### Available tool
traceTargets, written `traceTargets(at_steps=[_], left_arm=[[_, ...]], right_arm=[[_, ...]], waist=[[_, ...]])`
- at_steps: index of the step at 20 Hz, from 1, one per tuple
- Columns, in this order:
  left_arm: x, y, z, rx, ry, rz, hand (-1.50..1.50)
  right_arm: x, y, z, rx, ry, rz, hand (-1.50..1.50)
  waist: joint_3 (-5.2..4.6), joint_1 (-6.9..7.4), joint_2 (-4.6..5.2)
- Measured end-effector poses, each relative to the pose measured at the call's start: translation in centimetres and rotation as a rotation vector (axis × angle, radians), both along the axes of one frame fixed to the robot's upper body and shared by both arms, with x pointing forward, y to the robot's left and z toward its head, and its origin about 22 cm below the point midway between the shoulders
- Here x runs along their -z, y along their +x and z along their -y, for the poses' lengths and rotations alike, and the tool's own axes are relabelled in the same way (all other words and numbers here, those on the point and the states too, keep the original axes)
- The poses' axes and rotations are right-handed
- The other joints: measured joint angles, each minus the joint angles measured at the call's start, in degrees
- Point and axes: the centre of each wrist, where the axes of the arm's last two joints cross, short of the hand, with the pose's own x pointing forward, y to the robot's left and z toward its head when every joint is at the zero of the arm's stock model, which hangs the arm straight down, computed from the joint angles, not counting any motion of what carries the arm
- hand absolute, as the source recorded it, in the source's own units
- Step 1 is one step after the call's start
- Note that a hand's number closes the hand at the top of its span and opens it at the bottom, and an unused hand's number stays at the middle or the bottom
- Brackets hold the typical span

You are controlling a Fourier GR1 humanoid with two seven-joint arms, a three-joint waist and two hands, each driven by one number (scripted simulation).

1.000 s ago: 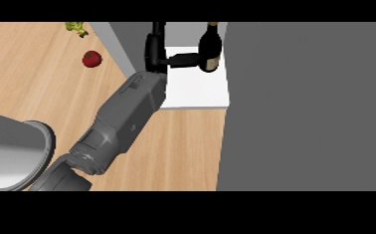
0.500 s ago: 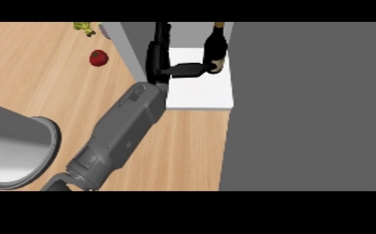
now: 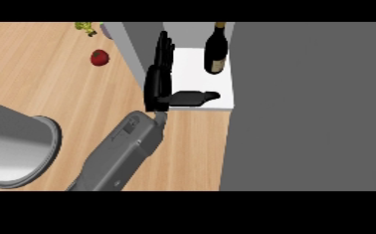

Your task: Pick up the wine, place it into the cabinet and close the cabinet

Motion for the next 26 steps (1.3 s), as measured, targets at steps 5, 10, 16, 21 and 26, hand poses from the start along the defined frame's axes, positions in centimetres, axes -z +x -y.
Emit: traceTargets(at_steps=[5,10,16,21,26], left_arm=[[0.6,-4.0,-0.4,0.016,-0.031,0.009,-1.50],[0.6,-8.0,-1.1,0.026,-0.050,0.025,-1.50],[0.4,-12.2,-2.1,0.029,-0.063,0.038,-1.50],[1.0,-14.8,-4.6,0.003,-0.052,0.037,-1.50],[0.9,-17.1,-7.3,-0.011,-0.042,0.037,-1.50]], right_arm=[[0.0,-0.1,-0.1,-0.006,-0.001,0.007,-1.50],[-0.3,0.0,-0.4,-0.017,-0.003,0.005,-1.50],[0.0,-0.1,-0.1,-0.068,-0.088,-0.012,1.50],[0.5,-0.8,-1.0,-0.258,-0.183,-0.063,1.50],[0.5,-1.2,-1.4,-0.346,-0.216,-0.072,1.50]], waist=[[0.00,-0.33,0.16],[-0.01,-0.57,0.38],[0.04,-0.84,0.55],[0.00,-0.68,0.48],[-0.09,-0.41,0.48]])
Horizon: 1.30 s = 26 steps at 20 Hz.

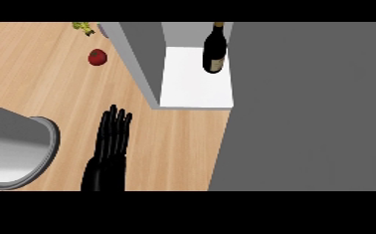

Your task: Pick up the wine, place it into the cabinet and close the cabinet

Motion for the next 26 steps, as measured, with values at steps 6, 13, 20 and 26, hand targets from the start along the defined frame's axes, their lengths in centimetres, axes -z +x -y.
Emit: traceTargets(at_steps=[6,13,20,26], left_arm=[[-1.0,-1.3,-3.3,-0.015,0.016,0.005,-1.50],[-2.1,-2.5,-6.3,-0.038,0.010,0.015,-1.50],[-3.1,-3.7,-9.8,-0.036,0.007,0.015,-1.50],[-4.0,-4.0,-12.7,-0.017,0.001,0.019,-1.50]], right_arm=[[-0.5,0.3,-0.7,-0.041,-0.018,0.019,1.50],[-0.8,0.8,-2.3,-0.055,-0.008,-0.011,1.50],[-1.8,1.3,-6.4,-0.111,0.059,-0.043,1.50],[-2.9,2.2,-9.9,-0.134,0.094,-0.012,1.50]], waist=[[-0.11,0.36,-0.02],[-0.23,1.01,-0.05],[-0.31,2.12,-0.08],[-0.27,2.44,0.16]])
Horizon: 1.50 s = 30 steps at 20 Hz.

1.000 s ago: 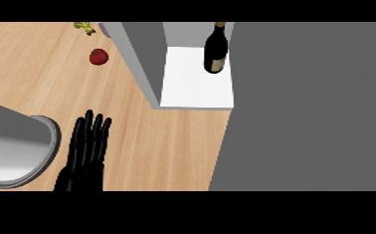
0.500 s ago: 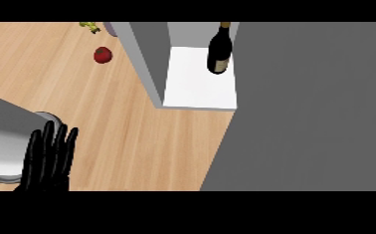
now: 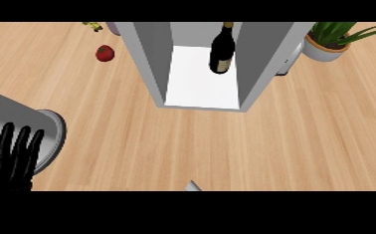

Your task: Pick up the wine, place it into the cabinet and close the cabinet

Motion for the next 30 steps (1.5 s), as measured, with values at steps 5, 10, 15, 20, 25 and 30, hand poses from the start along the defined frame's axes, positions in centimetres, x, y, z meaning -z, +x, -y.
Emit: traceTargets(at_steps=[5,10,15,20,25,30], left_arm=[[-0.9,0.1,-1.9,0.024,0.003,0.019,-1.50],[-1.5,0.3,-3.7,0.037,-0.001,0.029,-1.50],[-2.6,0.4,-5.2,0.048,-0.004,0.042,-1.50],[-3.1,0.9,-6.8,0.042,-0.005,0.048,-1.50],[-3.7,1.2,-7.4,0.057,0.000,0.066,-1.50],[-4.1,1.2,-8.7,0.049,0.010,0.064,-1.50]], right_arm=[[-1.1,2.1,-3.0,-0.005,0.006,0.010,1.50],[-2.7,5.4,-6.8,0.003,-0.018,0.004,1.50],[-4.9,9.5,-10.0,0.037,-0.046,0.009,1.50],[-6.6,13.5,-12.6,0.032,-0.063,-0.001,1.50],[-6.7,15.9,-13.4,-0.163,-0.163,-0.154,1.50],[-6.6,19.8,-13.7,-0.240,-0.168,-0.264,1.50]], waist=[[0.05,0.72,0.20],[0.16,1.37,0.38],[0.23,2.14,0.64],[0.23,2.16,0.98],[0.22,2.81,1.45],[0.11,2.45,1.20]])
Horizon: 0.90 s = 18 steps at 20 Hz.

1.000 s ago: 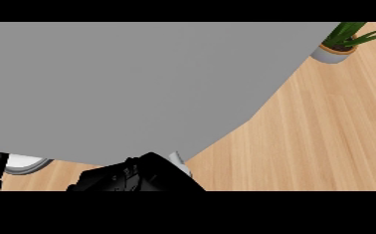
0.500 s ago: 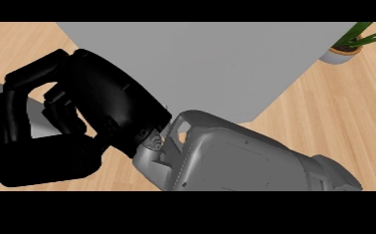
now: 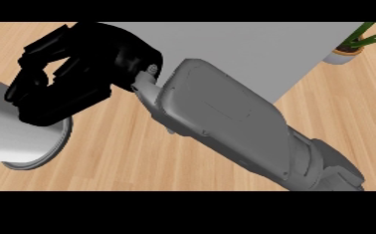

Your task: Pick up the wine, place it into the cabinet and close the cabinet

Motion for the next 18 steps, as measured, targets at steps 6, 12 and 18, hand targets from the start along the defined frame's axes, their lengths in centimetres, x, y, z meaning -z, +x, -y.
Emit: traceTargets(at_steps=[6,12,18], left_arm=[[-0.6,0.0,-0.9,-0.026,-0.005,0.004,-1.50],[-1.1,-0.4,-1.3,-0.016,0.006,-0.001,-1.50],[-1.6,-0.1,-0.6,0.029,-0.017,0.001,-1.50]], right_arm=[[1.1,3.7,0.3,0.099,0.044,0.066,1.50],[2.1,5.1,0.7,0.155,0.086,0.111,1.50],[2.6,5.4,0.8,0.135,0.120,0.129,1.50]], waist=[[-0.35,-0.88,-0.61],[-1.34,-0.47,-1.61],[-2.05,-0.90,-2.01]])
